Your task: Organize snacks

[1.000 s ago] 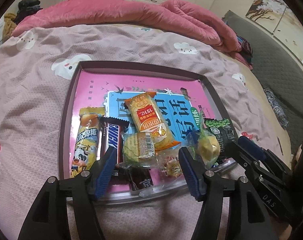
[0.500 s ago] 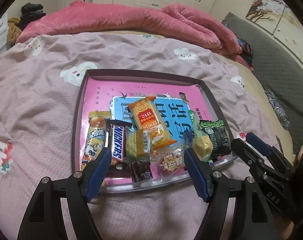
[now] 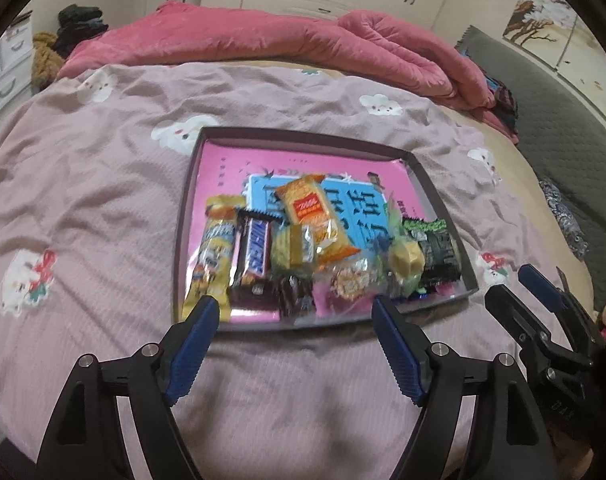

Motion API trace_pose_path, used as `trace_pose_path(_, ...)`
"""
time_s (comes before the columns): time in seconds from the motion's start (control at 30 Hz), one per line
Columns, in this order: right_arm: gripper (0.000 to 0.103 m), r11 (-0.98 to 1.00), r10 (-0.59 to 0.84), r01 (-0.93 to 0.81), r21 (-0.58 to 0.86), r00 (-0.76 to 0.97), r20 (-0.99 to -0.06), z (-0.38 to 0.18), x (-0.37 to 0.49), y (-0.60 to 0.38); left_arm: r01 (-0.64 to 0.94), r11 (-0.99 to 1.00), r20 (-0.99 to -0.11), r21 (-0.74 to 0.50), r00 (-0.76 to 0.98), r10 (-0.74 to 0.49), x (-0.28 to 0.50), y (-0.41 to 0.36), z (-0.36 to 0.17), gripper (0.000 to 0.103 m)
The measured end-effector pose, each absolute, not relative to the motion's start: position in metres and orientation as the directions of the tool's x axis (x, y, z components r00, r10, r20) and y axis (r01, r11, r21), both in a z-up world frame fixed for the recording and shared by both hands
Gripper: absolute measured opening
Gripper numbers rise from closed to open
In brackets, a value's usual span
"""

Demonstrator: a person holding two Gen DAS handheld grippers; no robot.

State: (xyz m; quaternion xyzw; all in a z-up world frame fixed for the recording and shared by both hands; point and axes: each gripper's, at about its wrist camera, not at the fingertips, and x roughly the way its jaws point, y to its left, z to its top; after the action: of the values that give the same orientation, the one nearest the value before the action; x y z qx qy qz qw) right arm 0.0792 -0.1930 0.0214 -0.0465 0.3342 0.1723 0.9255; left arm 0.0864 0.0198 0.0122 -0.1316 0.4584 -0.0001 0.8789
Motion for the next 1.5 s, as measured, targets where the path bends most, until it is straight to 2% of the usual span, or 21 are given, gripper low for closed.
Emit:
trace_pose_path(0.4,0.09,0.943,0.289,-0.329,0.06,0.713,-0.638,0.012,0.038,-0.21,-0.143,0.967,-0.806,-0.212,0.584,-0.09,0.042,0.011,0.012,0.08)
trace_pose_path(0.73,0.092,0.932,0.288,-0.362,0.02,0.706,-0.647,0.009,0.022,-0.202,-0.111,0.977,-0.809,-0.184,0.581,-0.086,0.021,-0.003,0.01,0.08)
trace_pose_path(0.9,0.093,0.936,0.284,-0.35,0.04,0.679,-0.677,0.0,0.026,-0.204,-0.106,0.979,-0.814,-0.174,0.576,-0.082,0.017,-0.005,0.008,0.08)
trace_pose_path(1.5,0.093,0.941,0.276,-0.333,0.055,0.667,-0.692,-0.008,0.03,-0.207,-0.099,0.983,-0.821,-0.154,0.566,-0.072,0.019,-0.007,0.003,0.08)
